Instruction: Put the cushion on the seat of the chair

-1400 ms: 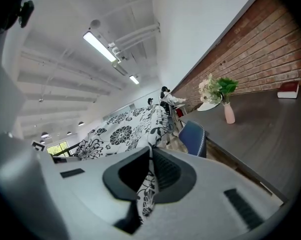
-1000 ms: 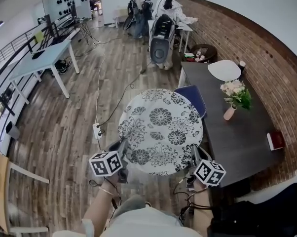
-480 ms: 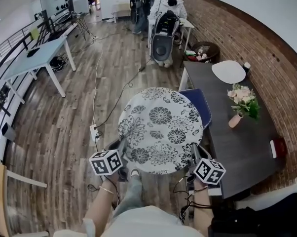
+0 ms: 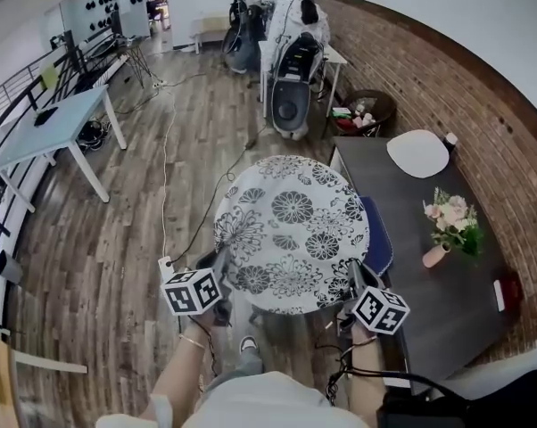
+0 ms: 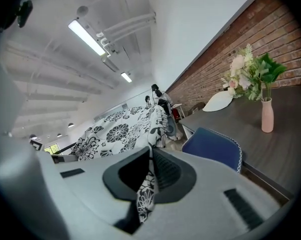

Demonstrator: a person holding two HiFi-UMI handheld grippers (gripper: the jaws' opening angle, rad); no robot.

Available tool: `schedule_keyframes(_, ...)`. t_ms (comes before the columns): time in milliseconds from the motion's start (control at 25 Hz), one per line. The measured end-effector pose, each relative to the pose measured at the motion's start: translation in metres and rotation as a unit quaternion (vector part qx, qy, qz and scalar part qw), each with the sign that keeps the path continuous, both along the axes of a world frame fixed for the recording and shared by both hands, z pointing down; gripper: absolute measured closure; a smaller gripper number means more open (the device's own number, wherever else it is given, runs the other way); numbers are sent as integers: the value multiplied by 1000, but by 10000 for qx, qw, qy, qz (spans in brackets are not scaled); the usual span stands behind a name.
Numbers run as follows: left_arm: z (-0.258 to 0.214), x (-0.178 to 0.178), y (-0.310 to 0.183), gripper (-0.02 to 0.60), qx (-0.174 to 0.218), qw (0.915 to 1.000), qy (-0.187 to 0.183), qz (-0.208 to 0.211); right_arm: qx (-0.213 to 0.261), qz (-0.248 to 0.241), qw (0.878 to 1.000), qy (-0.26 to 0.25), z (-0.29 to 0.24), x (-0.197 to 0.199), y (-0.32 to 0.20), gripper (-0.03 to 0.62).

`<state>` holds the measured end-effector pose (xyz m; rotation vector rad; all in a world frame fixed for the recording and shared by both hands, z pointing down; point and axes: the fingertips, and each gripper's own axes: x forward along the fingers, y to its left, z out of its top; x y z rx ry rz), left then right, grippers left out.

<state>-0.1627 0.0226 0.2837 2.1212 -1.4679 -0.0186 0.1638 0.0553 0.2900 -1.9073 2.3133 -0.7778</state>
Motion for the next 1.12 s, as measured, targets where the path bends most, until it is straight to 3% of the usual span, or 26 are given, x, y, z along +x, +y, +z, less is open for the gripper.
schedule_keyframes(520,19,-18,-137,566,-202,9995,-60,249,-152,298,9994,3,13,-18,-117,579)
schedule_keyframes(1120,41,18,-172,566,-543,9985,34,-67,-482,-150,9986,180,26,19,-174,579)
